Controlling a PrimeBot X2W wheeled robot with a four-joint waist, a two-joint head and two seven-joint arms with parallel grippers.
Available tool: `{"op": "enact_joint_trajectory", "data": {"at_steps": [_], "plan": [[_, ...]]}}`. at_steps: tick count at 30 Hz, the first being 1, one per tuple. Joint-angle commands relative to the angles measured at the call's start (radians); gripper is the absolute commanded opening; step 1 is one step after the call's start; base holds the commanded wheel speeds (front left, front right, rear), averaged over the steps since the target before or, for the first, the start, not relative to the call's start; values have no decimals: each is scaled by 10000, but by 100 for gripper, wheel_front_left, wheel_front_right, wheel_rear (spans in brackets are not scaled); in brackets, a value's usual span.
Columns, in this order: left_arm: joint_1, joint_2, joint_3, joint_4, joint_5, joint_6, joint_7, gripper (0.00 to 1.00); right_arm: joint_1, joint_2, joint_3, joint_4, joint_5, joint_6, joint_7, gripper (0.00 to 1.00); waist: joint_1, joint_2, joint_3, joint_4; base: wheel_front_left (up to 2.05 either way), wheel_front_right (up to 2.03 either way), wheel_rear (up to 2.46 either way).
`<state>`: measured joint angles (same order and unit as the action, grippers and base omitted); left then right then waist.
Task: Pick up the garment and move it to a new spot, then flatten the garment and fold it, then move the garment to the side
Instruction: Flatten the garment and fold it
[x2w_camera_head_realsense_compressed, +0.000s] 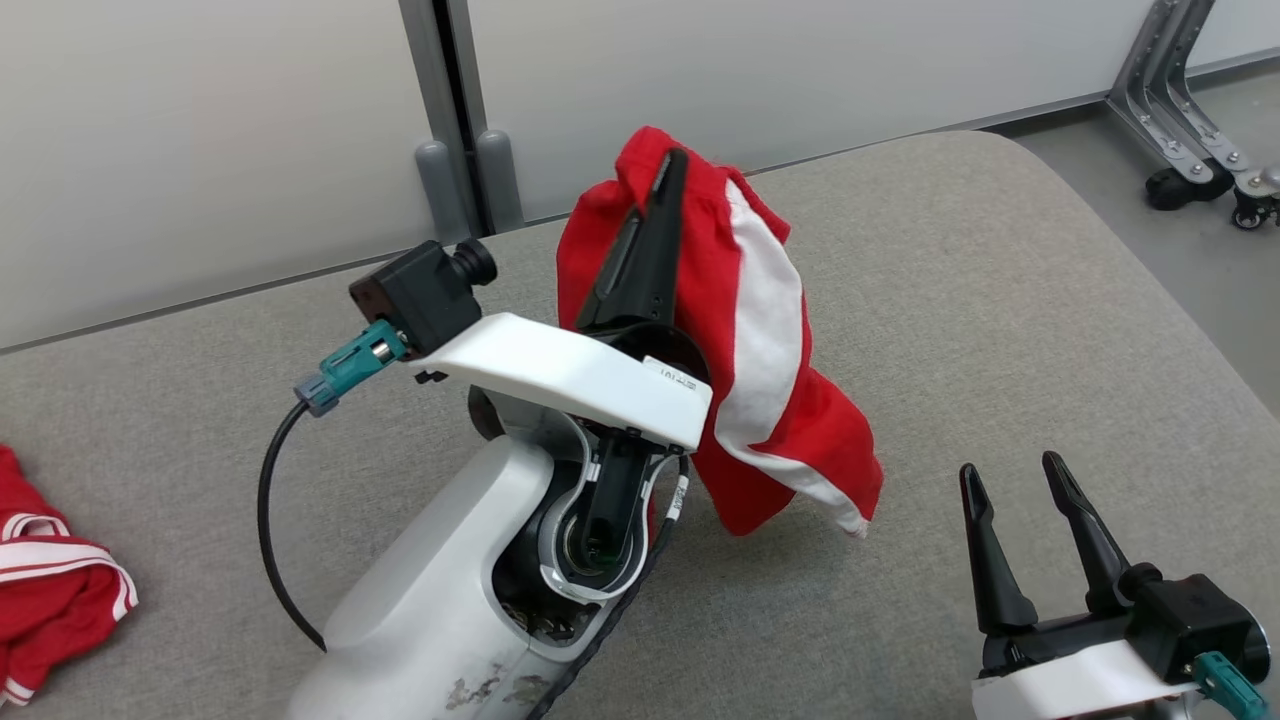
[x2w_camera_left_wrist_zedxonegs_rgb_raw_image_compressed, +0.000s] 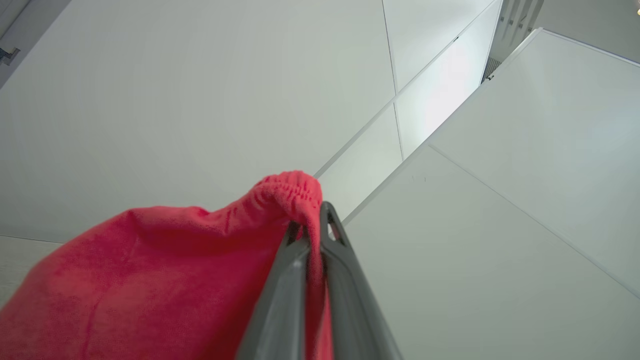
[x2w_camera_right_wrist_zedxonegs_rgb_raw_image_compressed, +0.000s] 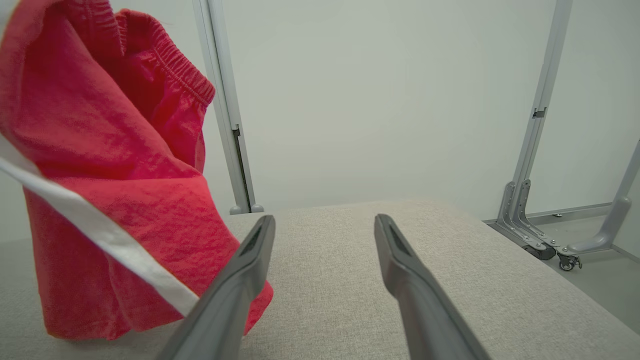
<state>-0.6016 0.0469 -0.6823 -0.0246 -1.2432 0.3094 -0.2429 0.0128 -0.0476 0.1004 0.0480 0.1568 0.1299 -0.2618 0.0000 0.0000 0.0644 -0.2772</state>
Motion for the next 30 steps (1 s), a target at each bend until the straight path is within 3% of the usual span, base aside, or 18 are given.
{"op": "enact_joint_trajectory", "data": {"at_steps": [1, 4, 10, 16, 19, 21, 22, 24, 25, 26, 30], "plan": [[-77, 69, 109, 99, 11, 188, -123, 0, 32, -53, -28, 10, -83, 15, -49, 100, 0, 0, -31, 139, 0, 0, 0], [747, 69, 483, 334, -604, 79, -216, 0, 52, -52, -24, -8, -118, 15, -49, 100, 0, 0, 46, 308, 0, 0, 0], [3208, 60, 1519, 1276, -1398, -1433, -219, 0, 190, -54, -163, 77, -212, 15, -49, 100, 0, 0, 209, 698, 0, 0, 0], [5453, 40, 4290, 2081, -1546, -2539, -218, 0, 517, -56, -337, 109, -376, 15, -49, 100, 0, 0, 127, 1313, 0, 0, 0], [6254, 38, 5253, 2402, -1839, -2969, -214, 0, 673, -52, -292, 141, -478, 15, -49, 100, 0, 0, 41, 1683, 0, 0, 0], [6540, 38, 5360, 2655, -2014, -3204, -215, 0, 746, -51, -251, 148, -527, 15, -49, 100, 0, 0, 5, 1937, 0, 0, 0], [6673, 38, 5189, 2824, -2183, -3280, -215, 8, 771, -52, -234, 153, -548, 15, -49, 100, 0, 0, -23, 2057, 0, 0, 0], [6805, 31, 4788, 3071, -2247, -3368, -215, 49, 790, -52, -153, 175, -631, 15, -49, 100, 0, 0, -57, 2258, 0, 0, 0], [6837, 66, 4617, 3157, -2291, -3403, -215, 83, 788, -52, -126, 186, -649, 15, -49, 100, 0, 0, -80, 2351, 0, 0, 0], [6891, 64, 4379, 3234, -2340, -3424, -215, 100, 796, -52, -110, 204, -677, 15, -49, 100, 0, 0, -120, 2432, 0, 0, 0], [7187, 61, 4247, 3066, -1564, -3225, -216, 100, 889, -54, -84, 259, -724, 15, -49, 100, 0, 0, -360, 2636, 0, 0, 0]]}}
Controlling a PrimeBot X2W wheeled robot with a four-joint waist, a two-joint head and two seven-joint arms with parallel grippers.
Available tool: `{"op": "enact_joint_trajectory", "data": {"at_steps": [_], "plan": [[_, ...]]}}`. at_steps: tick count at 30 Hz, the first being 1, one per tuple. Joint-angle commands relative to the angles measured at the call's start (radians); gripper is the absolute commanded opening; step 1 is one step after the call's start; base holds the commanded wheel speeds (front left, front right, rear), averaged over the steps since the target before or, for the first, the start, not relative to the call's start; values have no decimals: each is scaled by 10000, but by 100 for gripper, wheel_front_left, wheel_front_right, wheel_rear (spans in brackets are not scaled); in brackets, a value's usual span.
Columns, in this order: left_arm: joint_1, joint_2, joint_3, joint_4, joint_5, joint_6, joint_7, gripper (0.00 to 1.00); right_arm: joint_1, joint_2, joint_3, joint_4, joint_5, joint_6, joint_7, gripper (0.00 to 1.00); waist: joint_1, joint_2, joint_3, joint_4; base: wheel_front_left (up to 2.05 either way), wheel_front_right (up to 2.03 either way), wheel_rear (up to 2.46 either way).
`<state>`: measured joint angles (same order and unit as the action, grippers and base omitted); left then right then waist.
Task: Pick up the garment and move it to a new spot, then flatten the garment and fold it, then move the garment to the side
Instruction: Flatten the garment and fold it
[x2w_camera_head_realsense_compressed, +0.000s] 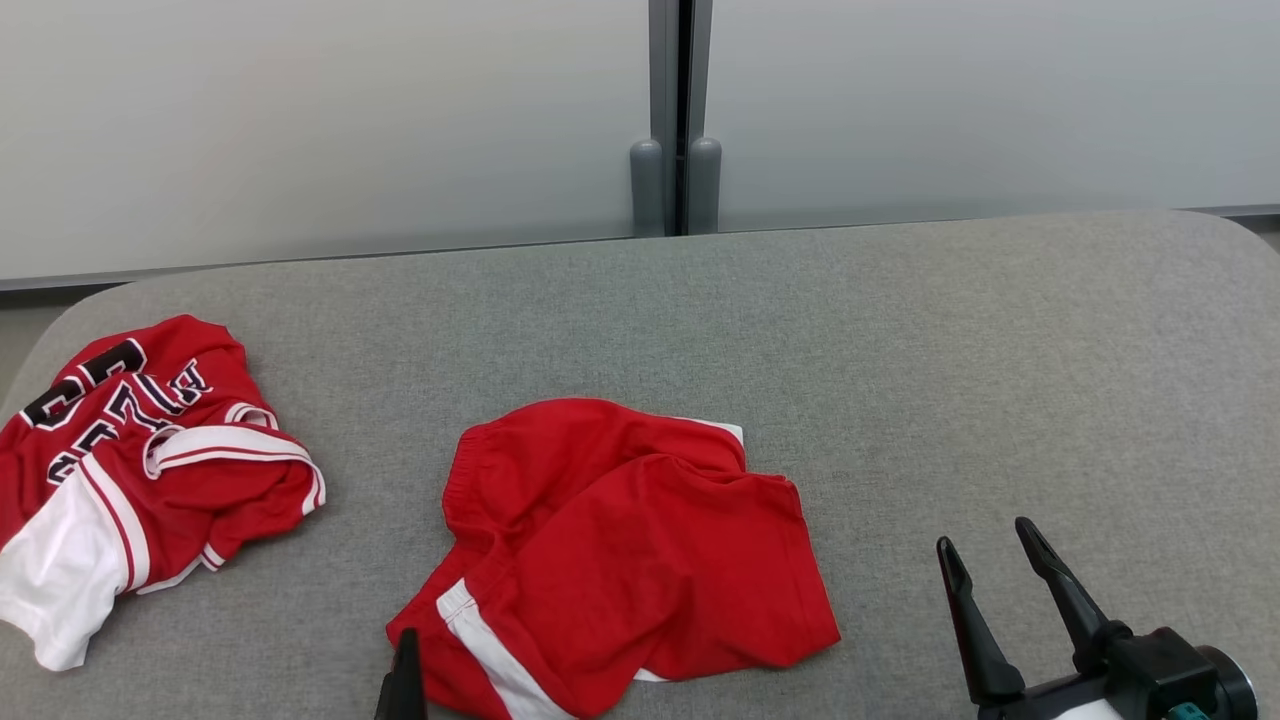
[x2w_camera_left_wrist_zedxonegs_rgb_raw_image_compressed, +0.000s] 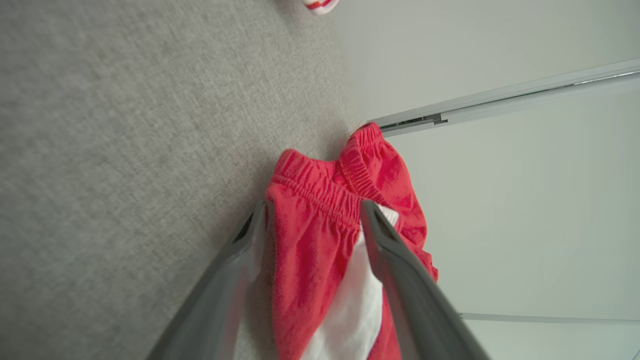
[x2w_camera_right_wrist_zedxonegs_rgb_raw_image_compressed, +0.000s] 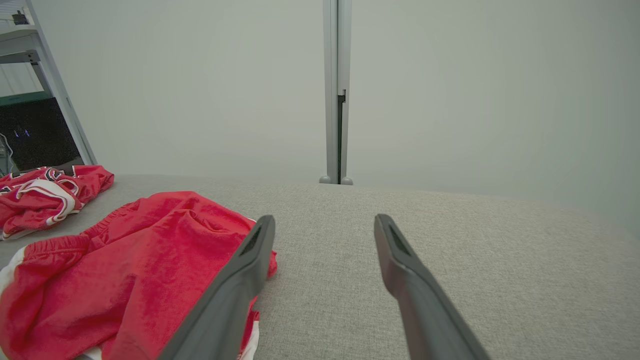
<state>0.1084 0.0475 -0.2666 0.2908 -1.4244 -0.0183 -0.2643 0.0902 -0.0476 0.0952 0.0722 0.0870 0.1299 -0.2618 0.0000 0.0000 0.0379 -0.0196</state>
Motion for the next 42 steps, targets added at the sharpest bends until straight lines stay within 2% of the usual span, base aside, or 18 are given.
{"op": "enact_joint_trajectory", "data": {"at_steps": [1, 5, 6, 8, 10, 15, 22, 23, 24, 25, 27, 29, 37, 42], "plan": [[217, 49, 142, -216, 848, 193, -1, 100, 133, -52, -28, 21, -37, 15, -49, 100, 0, 0, -150, 66, 0, 0, 0], [819, 45, 489, -1358, 4028, 532, -1, 100, 230, -54, -23, -8, -73, 15, -49, 100, 0, 0, -281, -30, 0, 0, 0], [819, 45, 489, -1358, 4028, 532, -1, 100, 230, -54, -23, -8, -73, 15, -49, 100, 0, 0, -281, -30, 0, 0, 0], [966, 90, 224, -1806, 5303, 530, 0, 100, 256, -54, -54, -39, -47, 15, -49, 100, 0, 0, -294, -77, 0, 0, 0], [716, 442, -264, -1953, 6241, 504, 41, 100, 270, -52, -23, -35, -23, 15, -49, 100, 0, 0, -294, -145, 0, 0, 0], [-495, 1201, -1145, -1504, 7613, 955, 1237, 100, 68, -52, 229, 20, 72, 15, -49, 100, 0, 0, -221, -515, 0, 0, 0], [-1604, 2037, -1302, -577, 8108, 1542, 3045, 100, 74, -51, 267, 25, 193, 14, -49, 100, 0, 0, -111, -1049, 0, 0, 0], [-1626, 2055, -1283, -512, 8031, 1603, 3253, 96, 85, -51, 265, 23, 208, 14, -49, 100, 0, 0, -100, -1088, 0, 0, 0], [-1603, 2097, -1239, -498, 7917, 1614, 3436, 51, 107, -52, 250, 19, 240, 12, -49, 100, 0, 0, -91, -1122, 0, 0, 0], [-1524, 2174, -1206, -545, 7860, 1643, 3568, 39, 134, -56, 224, 14, 275, 12, -49, 100, 0, 0, -79, -1142, 0, 0, 0], [-1312, 2323, -1174, -702, 7713, 1595, 3800, 27, 163, -52, 173, -24, 298, 12, -49, 100, 0, 0, -39, -1140, 0, 0, 0], [-1105, 2366, -1256, -892, 7477, 1377, 4079, 0, 169, -52, 99, -67, 354, 12, -49, 100, 0, 0, 19, -1076, 0, 0, 0], [-505, 2561, -1320, -1381, 7065, 1354, 4667, 0, -6, -51, 27, -80, 450, 12, -49, 100, 0, 0, 147, -631, 0, 0, 0], [646, 2655, -761, -2297, 6626, 1789, 4318, 0, 116, -52, -101, -104, 400, 12, -49, 100, 0, 0, 54, -381, 0, 0, 0]]}}
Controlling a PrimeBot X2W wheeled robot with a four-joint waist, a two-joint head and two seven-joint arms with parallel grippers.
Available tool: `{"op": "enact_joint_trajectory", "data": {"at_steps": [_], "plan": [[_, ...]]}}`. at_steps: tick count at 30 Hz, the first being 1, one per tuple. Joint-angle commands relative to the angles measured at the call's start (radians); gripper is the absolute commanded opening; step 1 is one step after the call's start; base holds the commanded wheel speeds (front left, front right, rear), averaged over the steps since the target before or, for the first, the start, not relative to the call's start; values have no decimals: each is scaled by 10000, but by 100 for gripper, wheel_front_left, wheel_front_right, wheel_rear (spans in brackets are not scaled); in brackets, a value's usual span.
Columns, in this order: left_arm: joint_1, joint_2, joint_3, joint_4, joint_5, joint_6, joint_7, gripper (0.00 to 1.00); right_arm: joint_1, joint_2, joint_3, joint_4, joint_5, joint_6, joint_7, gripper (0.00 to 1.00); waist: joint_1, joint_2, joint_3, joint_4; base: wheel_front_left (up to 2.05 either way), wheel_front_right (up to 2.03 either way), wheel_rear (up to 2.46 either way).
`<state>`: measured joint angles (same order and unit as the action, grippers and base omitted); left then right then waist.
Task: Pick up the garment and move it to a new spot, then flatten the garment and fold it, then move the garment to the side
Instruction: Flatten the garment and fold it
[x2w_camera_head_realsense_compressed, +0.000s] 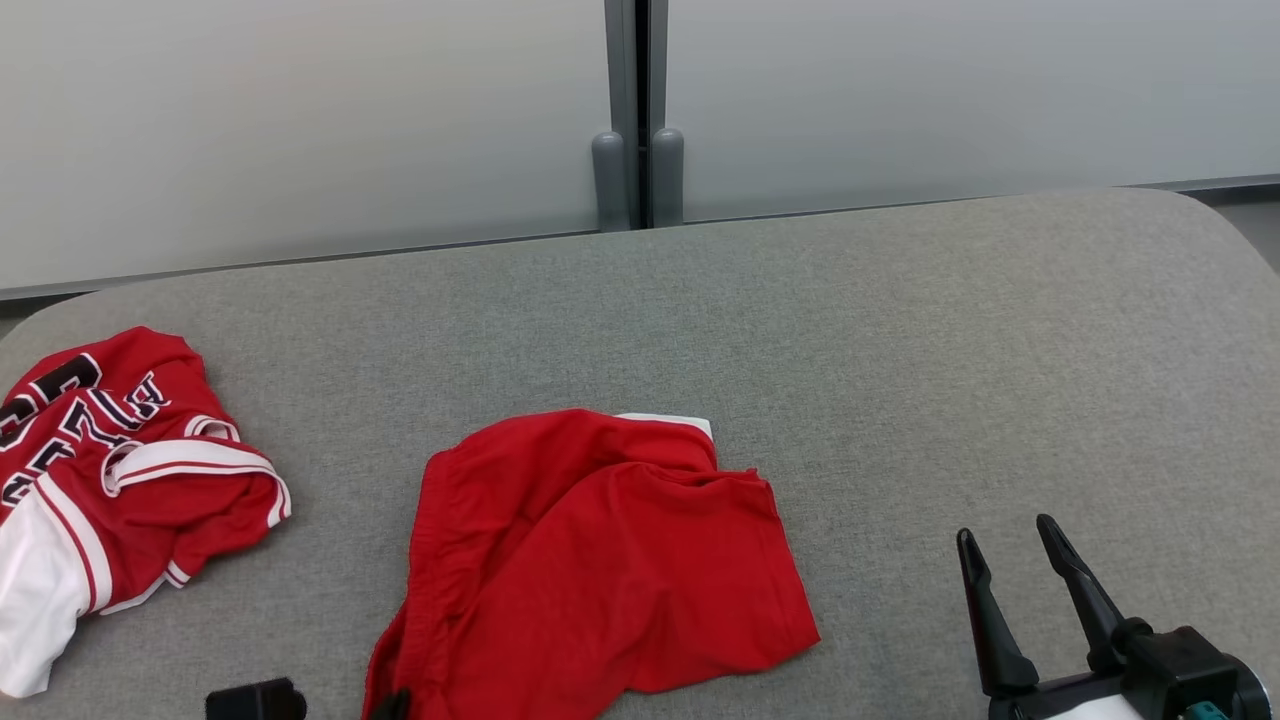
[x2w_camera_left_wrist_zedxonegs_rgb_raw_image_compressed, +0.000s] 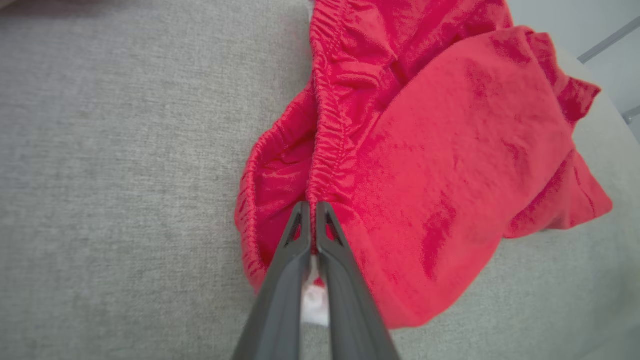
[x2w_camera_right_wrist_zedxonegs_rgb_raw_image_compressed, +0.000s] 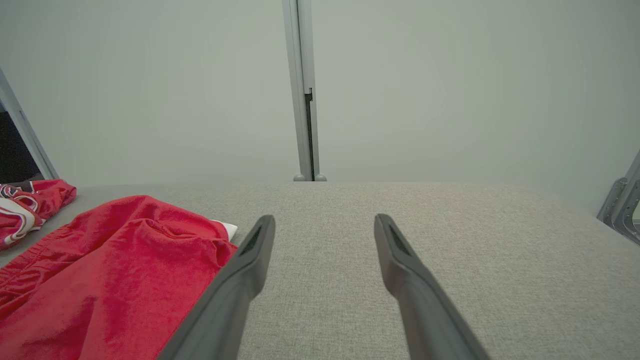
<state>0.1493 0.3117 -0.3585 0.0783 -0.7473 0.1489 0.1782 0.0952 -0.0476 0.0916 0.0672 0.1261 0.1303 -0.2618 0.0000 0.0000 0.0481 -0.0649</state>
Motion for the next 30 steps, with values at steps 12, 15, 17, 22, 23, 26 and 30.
{"op": "enact_joint_trajectory", "data": {"at_steps": [12, 15, 17, 22, 23, 26, 30], "plan": [[1080, -863, 1066, -292, -448, 796, -1846, 96, 87, -56, 171, 30, 14, 8, -49, 100, 0, 0, -79, 199, 0, 0, 0], [1167, -554, 1007, -266, -49, 1134, -1784, 100, -90, -56, 171, -20, -39, 7, -49, 100, 0, 0, -12, -73, 0, 0, 0], [1314, -215, 1028, -608, 389, 1562, -1692, 100, -106, -56, 115, -41, -62, 5, -49, 100, 0, 0, 31, -274, 0, 0, 0], [1050, 339, 841, -2672, 869, 1956, -1001, 100, -26, -48, 19, -59, -21, 5, -49, 100, 0, 0, 147, -650, 0, 0, 0], [813, 450, 615, -3083, 1009, 1921, -710, 100, -35, -51, 51, -64, 1, 5, -49, 100, 0, 0, 184, -723, 0, 0, 0], [-54, 412, -183, -3482, 1046, 1521, 192, 100, -176, -53, 160, -50, 67, 5, -49, 100, 0, 0, 317, -960, 0, 0, 0], [-1541, 123, -1306, -2436, 1382, 1031, 1215, 100, -424, -53, 292, -30, 184, 5, -49, 100, 0, 0, 515, -1348, 0, 0, 0]]}}
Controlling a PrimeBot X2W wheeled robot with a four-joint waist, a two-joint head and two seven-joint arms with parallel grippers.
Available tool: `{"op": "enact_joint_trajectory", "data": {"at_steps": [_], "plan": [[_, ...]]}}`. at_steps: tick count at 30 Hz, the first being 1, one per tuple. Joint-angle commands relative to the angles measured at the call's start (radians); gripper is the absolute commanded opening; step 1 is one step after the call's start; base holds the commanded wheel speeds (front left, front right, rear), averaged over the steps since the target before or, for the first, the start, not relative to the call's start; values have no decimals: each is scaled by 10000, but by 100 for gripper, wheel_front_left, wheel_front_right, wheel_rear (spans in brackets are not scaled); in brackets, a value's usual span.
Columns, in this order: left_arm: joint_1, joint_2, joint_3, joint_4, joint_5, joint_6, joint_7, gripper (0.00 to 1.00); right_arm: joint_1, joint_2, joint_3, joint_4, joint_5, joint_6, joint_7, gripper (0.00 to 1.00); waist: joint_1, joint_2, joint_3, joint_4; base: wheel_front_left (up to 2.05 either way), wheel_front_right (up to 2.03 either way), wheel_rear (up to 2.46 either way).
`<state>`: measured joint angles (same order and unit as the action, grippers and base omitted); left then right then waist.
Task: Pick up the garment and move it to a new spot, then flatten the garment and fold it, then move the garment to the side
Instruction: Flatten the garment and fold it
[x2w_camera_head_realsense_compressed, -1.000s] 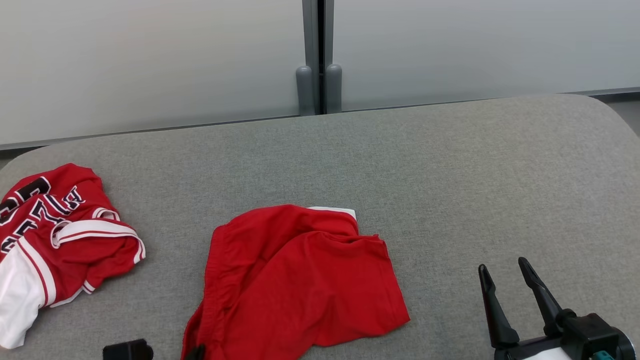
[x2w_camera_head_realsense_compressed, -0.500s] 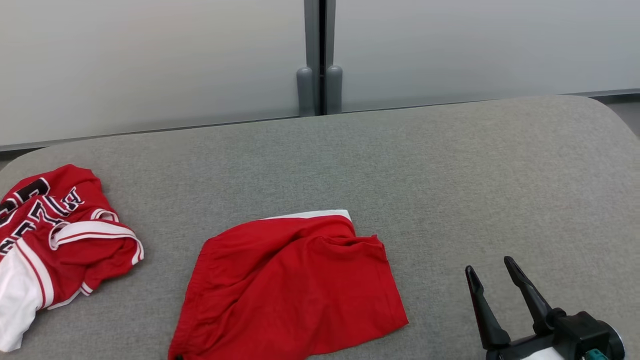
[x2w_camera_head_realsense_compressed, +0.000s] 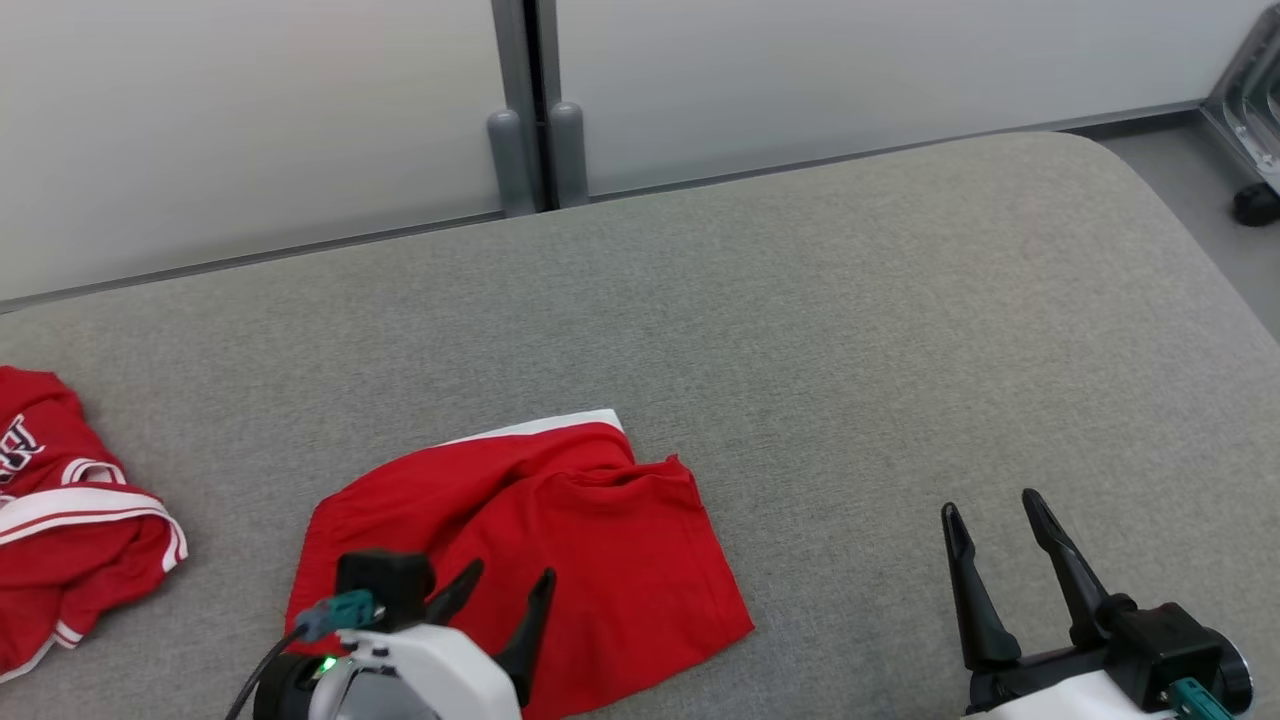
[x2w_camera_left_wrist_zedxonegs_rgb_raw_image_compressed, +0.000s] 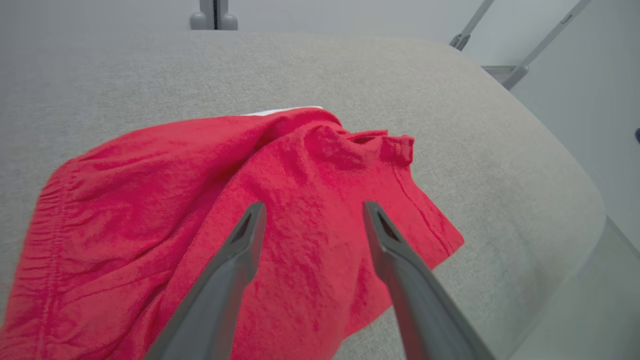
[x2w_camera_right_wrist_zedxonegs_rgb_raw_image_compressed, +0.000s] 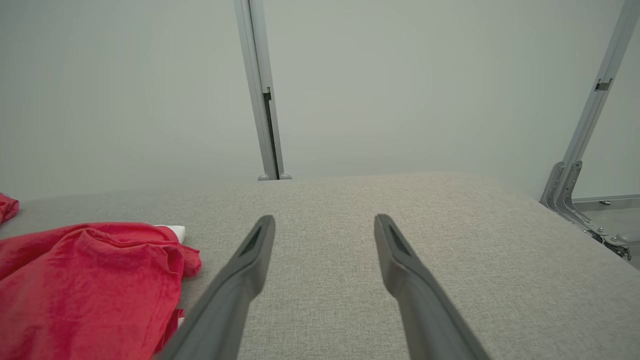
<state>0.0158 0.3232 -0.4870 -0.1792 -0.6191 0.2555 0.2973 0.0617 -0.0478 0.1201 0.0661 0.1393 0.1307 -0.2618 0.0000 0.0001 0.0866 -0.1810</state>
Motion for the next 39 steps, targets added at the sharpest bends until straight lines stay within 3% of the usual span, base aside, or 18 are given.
{"op": "enact_joint_trajectory", "data": {"at_steps": [1, 6, 7, 8, 9, 10, 24, 35, 36, 37, 38, 39], "plan": [[-517, -142, -214, 521, 123, -105, 198, 100, -118, -52, 33, -10, 74, 1, -49, 100, 0, -1, 164, -290, 0, 0, 0], [-1387, -411, -649, 2013, 405, -241, 557, 100, -230, -52, -13, -35, 190, 1, -49, 100, 0, -1, 345, -776, 0, 0, 0], [-1467, -426, -623, 2207, 355, -254, 540, 91, -199, -51, -48, -48, 191, 1, -49, 100, 0, -1, 373, -822, 0, 0, 0], [-1523, -400, -625, 2415, 367, -272, 555, 51, -160, -48, -60, -51, 180, 1, -49, 100, 0, -1, 389, -858, 0, 0, 0], [-1557, -410, -629, 2562, 327, -352, 546, 34, -122, -46, -66, -48, 175, 1, -49, 100, 0, -1, 401, -890, 0, 0, 0], [-1577, -484, -609, 2681, 243, -387, 497, 0, -100, -49, -71, -49, 169, 1, -49, 100, 0, -1, 421, -910, 0, 0, 0], [-2488, -1023, 46, 3783, 138, -450, -1138, 0, -269, -49, -66, -7, 70, 1, -49, 100, 0, -1, 391, -783, 0, 0, 0], [-4019, -1674, 117, 6842, -105, -1128, -1768, 0, -498, -54, 99, 180, 192, 1, -49, 100, 0, -1, 607, -848, 0, 0, 0], [-4023, -1732, 168, 7006, -153, -1164, -1948, 31, -477, -51, 70, 186, 186, 1, -49, 100, 0, -1, 589, -857, 0, 0, 0], [-3974, -1763, 173, 7154, -169, -1225, -2110, 71, -422, -52, 26, 191, 169, 1, -49, 100, 0, -1, 548, -845, 0, 0, 0], [-3909, -1793, 189, 7263, -176, -1270, -2323, 100, -342, -52, -12, 197, 153, 1, -49, 100, 0, -1, 490, -821, 0, 0, 0], [-3827, -1811, 243, 7275, -194, -1344, -2603, 100, -260, -49, -38, 203, 132, 1, -49, 100, 0, -1, 426, -798, 0, 0, 0]]}}
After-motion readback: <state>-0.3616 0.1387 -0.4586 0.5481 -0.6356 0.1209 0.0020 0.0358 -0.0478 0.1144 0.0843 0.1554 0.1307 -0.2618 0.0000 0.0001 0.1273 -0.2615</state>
